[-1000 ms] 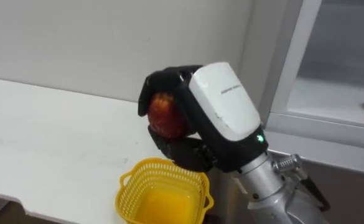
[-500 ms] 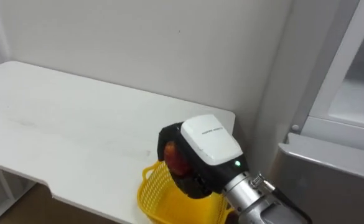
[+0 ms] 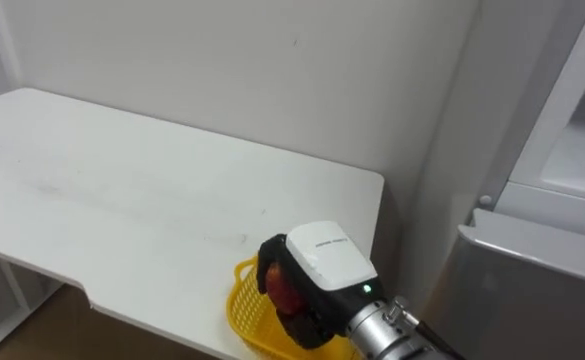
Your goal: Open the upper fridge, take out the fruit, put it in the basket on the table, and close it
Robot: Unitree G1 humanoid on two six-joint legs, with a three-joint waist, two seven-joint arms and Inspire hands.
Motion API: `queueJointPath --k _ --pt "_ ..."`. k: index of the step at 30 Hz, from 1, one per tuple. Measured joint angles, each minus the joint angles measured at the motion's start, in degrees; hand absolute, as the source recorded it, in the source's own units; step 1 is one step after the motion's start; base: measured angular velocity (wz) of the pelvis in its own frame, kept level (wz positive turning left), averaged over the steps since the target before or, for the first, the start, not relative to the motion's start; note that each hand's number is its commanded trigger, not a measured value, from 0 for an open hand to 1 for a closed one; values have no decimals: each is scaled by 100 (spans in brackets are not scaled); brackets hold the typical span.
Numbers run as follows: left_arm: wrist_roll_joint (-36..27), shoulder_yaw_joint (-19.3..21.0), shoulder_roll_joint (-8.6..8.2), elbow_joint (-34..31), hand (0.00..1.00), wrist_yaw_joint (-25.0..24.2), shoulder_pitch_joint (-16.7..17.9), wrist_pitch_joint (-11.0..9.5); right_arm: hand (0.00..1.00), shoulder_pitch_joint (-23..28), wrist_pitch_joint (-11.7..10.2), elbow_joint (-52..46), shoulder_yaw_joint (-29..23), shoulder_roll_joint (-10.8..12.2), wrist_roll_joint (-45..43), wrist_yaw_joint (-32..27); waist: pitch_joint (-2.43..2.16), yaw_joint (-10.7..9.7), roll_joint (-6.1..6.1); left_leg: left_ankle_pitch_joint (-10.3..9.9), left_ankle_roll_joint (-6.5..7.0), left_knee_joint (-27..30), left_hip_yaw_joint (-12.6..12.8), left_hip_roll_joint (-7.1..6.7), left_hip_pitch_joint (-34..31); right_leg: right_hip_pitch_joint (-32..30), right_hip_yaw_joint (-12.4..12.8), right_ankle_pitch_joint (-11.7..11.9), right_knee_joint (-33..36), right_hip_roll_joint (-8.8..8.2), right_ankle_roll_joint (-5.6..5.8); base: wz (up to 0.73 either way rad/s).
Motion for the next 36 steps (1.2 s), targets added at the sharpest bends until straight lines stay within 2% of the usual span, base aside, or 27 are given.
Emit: queueJointPath --k 5,7,8,9,13,16,20,36 --pt "9 -40 -1 -6 0 8 2 2 98 1 5 173 13 4 26 1 13 -7 35 4 7 1 -3 -2 -5 -18 20 0 0 -1 0 0" --pt "10 -40 -1 -17 0 10 4 5 23 0 4 172 12 15 23 1 9 -6 40 7 10 4 1 -1 -32 -59 23 0 4 -1 0 0" --pt "10 -42 -3 -20 0 11 2 6 14 6 3 180 19 21 34 1 10 -7 50 9 12 6 0 -3 -39 -67 25 0 1 -1 -1 0" --pt "13 -40 -4 -23 0 14 4 7 0 19 4 186 18 26 31 0 8 -7 60 9 12 6 0 -3 -39 -68 27 1 1 -1 -1 0" --pt "22 -36 -8 -67 0 56 3 12 0 101 5 212 20 38 33 0 0 -5 99 10 13 6 0 -4 -71 -101 33 1 1 -3 -1 0" --pt "23 -36 -34 -122 0 56 8 24 0 100 18 229 18 37 35 0 -26 -2 141 10 13 7 1 -4 -103 -137 34 1 2 -3 -1 0" --pt "23 -35 -43 -174 0 58 8 59 0 101 105 246 23 37 35 0 -42 -2 198 12 13 2 13 -1 -112 -156 41 1 1 -2 -1 0" --pt "21 -44 -61 -163 0 55 8 83 0 100 134 245 21 42 224 0 -42 2 165 18 22 0 68 1 -108 -160 46 1 5 -11 -1 0"
